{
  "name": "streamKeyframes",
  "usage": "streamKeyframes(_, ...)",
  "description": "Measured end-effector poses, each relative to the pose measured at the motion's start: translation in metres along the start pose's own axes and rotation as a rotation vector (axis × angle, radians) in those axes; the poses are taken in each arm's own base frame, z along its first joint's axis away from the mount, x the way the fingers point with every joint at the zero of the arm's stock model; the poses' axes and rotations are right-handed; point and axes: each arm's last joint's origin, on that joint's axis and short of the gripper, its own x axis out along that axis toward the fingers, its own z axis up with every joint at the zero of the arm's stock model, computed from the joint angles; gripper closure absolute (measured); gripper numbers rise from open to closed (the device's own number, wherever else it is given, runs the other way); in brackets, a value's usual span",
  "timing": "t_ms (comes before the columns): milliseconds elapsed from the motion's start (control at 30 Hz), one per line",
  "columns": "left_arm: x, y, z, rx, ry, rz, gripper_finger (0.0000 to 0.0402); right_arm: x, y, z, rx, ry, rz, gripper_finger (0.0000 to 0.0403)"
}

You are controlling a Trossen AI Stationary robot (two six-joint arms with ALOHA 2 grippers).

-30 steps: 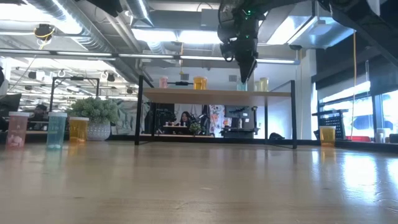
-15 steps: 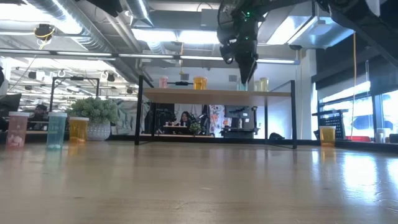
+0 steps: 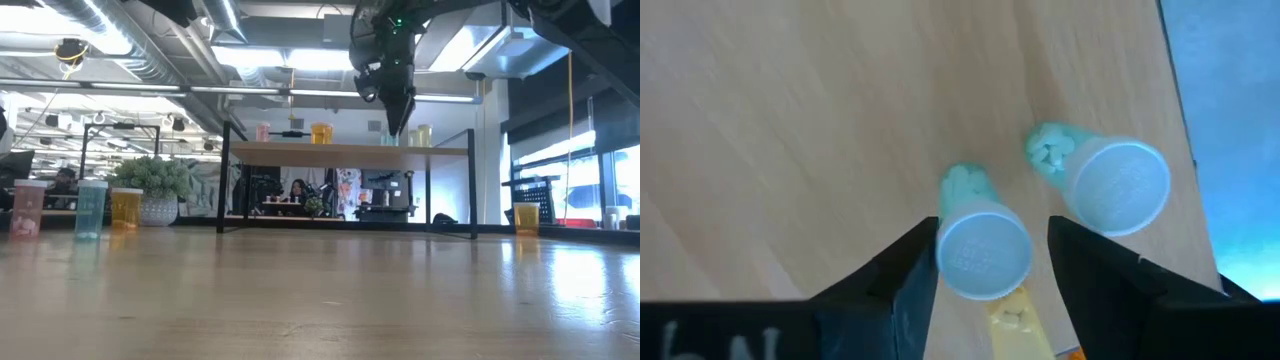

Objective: Pick and place medicine bottles onto shelf by color
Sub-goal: Adjust the blue medicine bottle on the shelf to align with the other blue medicine bottle

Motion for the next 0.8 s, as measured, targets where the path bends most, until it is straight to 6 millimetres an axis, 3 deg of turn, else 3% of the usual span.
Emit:
streamKeyframes(467,0.000,0.000,0.000,0.000,0.000,0.000,0.0273,-0.004,0.002,-0.001,0.024,-0.023,0.050,0.0212)
streamKeyframes(800,0.000,0.000,0.000,0.000,0.000,0.000,0.0273,-0.025,0.002,-0.002,0.028,-0.099,0.034,0.0212)
